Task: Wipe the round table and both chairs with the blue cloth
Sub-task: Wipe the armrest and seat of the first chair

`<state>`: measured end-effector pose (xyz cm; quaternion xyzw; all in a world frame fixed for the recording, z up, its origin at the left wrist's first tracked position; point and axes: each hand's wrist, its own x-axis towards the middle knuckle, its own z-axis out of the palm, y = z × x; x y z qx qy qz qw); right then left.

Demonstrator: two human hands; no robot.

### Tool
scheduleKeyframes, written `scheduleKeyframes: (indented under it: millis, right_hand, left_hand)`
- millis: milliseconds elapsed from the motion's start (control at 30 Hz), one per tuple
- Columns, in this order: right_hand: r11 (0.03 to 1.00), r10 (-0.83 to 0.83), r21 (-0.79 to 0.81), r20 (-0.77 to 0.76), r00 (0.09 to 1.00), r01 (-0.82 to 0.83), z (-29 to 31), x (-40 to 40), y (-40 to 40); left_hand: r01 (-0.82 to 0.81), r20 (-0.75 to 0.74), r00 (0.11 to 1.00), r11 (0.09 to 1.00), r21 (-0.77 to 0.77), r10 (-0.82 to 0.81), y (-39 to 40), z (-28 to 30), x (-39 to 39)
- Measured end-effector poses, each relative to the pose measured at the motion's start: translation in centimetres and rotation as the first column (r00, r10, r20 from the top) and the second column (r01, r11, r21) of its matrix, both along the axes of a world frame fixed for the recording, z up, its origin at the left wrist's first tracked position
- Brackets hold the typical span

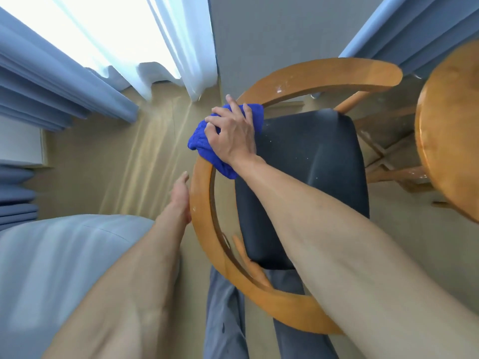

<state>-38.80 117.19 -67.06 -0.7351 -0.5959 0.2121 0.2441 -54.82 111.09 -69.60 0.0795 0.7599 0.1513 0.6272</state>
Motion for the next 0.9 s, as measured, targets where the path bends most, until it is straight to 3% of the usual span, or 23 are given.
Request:
scheduleKeyframes:
  millis: [67,100,200,333,567,667,767,900]
  right_hand:
    - [0.999,0.025,0.040,0.082,0.996,-0.028,-0.5,1.5,1.1]
    - [0.997,0.027,0.067,0.120,0.992,-0.035,-0.8,2.3,1.6]
    - [0.997,0.001,0.079,0.239,0.971,-0.020,-1.3,4.9,3.2]
    - [0.995,-0.097,0.060,0.318,0.943,0.082,-1.2,8.1,5.1]
    - [0.975,-0.211,-0.002,0.293,0.933,0.221,-0.4,15.0,7.2]
    - [0.944,-0.314,0.003,0.317,0.895,0.331,-0.1,18.4,7.5]
    - [0.910,-0.399,0.037,0.349,0.848,0.413,-0.4,21.7,7.2]
    - [0.858,-0.496,0.067,0.366,0.787,0.509,-0.4,24.9,6.3]
  left_hand:
    - [-0.118,0.059,0.992,0.992,0.046,0.115,2.2,1.1,1.1]
    - [-0.078,0.025,0.997,0.993,0.088,0.076,3.6,1.7,1.9]
    - [0.210,-0.056,0.977,0.970,0.119,-0.205,7.1,3.0,4.0]
    - [0.497,-0.151,0.857,0.868,-0.012,-0.493,9.6,3.8,5.7]
    - [0.556,-0.312,0.798,0.830,0.048,-0.516,12.2,3.6,8.6]
    - [0.720,-0.456,0.621,0.694,0.011,-0.637,12.6,4.2,10.3]
    - [0.820,-0.653,0.429,0.573,-0.008,-0.624,12.6,4.6,13.0]
    - [0.885,-0.807,0.344,0.452,0.108,-0.481,11.8,4.5,18.5]
